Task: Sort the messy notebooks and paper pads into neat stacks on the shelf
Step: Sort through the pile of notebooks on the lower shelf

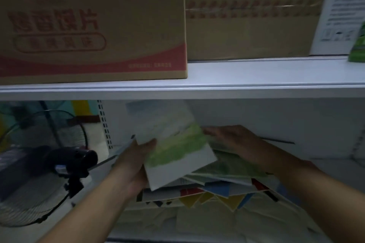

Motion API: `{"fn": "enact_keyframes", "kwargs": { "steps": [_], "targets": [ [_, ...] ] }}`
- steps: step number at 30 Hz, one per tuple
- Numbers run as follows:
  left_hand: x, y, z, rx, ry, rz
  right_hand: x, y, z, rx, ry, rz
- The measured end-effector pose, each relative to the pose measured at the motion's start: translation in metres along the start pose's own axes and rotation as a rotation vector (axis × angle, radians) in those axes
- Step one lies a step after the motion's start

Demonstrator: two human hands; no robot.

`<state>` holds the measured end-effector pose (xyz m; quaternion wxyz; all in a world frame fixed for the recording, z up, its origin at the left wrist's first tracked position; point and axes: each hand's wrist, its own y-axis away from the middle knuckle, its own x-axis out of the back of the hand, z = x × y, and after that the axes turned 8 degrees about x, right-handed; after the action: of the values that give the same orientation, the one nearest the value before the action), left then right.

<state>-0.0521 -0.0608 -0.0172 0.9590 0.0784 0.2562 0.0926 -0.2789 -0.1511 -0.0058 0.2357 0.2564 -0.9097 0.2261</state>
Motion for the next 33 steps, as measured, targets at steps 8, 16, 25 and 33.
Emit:
{"fn": "enact_keyframes", "kwargs": {
  "steps": [8, 16, 25, 33],
  "targets": [
    [0.044, 0.005, 0.010, 0.002, 0.032, 0.054, -0.001, 0.019, 0.024, -0.051, 1.130, 0.003],
    [0.046, 0.022, 0.003, -0.175, 0.072, 0.115, -0.062, -0.003, -0.091, 0.123, 1.333, 0.210],
    [0.102, 0.030, 0.019, -0.140, 0.086, 0.152, -0.157, -0.011, -0.110, 0.178, 0.777, 0.051],
    [0.152, 0.057, 0.027, 0.031, -0.011, 0.308, -0.094, -0.037, -0.038, -0.421, 0.584, 0.188]
  ]
}}
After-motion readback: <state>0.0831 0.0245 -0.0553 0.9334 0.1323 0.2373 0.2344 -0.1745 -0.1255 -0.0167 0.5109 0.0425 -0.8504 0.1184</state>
